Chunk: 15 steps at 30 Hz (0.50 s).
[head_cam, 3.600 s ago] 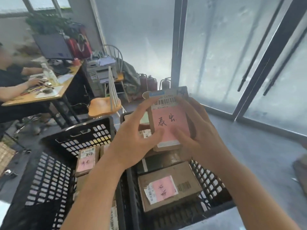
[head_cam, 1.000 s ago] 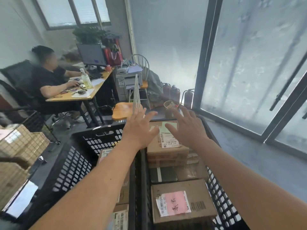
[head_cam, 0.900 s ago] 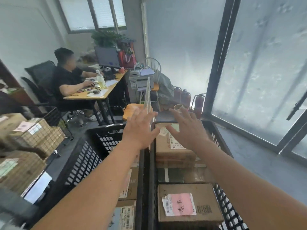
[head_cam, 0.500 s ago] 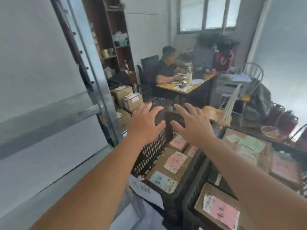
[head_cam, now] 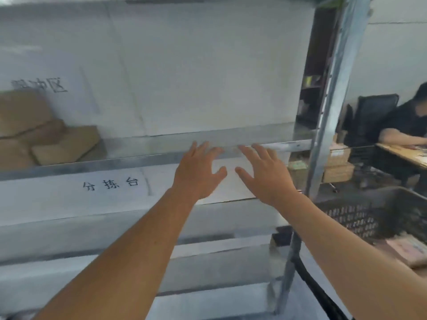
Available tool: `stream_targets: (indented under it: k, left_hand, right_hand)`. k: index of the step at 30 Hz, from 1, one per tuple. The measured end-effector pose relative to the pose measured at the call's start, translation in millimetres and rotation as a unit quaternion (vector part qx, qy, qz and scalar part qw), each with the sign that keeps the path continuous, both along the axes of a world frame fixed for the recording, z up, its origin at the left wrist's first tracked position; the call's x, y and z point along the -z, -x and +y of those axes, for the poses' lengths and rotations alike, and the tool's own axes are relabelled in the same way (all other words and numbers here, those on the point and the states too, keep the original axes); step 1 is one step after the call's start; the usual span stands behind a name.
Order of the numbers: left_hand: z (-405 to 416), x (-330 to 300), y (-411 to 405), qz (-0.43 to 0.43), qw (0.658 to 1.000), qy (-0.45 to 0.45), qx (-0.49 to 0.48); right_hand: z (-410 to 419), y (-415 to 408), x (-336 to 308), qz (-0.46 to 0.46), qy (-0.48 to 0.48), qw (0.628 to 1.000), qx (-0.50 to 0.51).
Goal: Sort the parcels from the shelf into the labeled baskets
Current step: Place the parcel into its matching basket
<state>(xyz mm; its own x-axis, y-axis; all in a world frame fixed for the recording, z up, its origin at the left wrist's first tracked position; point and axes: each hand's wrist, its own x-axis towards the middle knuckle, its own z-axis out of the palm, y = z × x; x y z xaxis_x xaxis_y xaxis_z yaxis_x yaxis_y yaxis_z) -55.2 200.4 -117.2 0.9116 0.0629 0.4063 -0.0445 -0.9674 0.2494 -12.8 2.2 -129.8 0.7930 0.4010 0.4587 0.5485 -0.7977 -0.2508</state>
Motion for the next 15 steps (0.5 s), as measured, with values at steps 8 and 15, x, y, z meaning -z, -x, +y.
stream_targets:
  k: [8, 15]
  left_hand:
    - [197.3, -25.9, 100.9, -0.027, 0.991, 0.012, -0.133]
    - [296.5, -55.5, 142.9, -0.045, 0.979, -0.012, -0.198]
  right_hand:
    - [218.0, 39.9, -21.8, -0.038, -0.038, 0.985, -0.161]
    - [353.7, 59.0, -38.7, -0.01, -0.021, 0.973, -0.229]
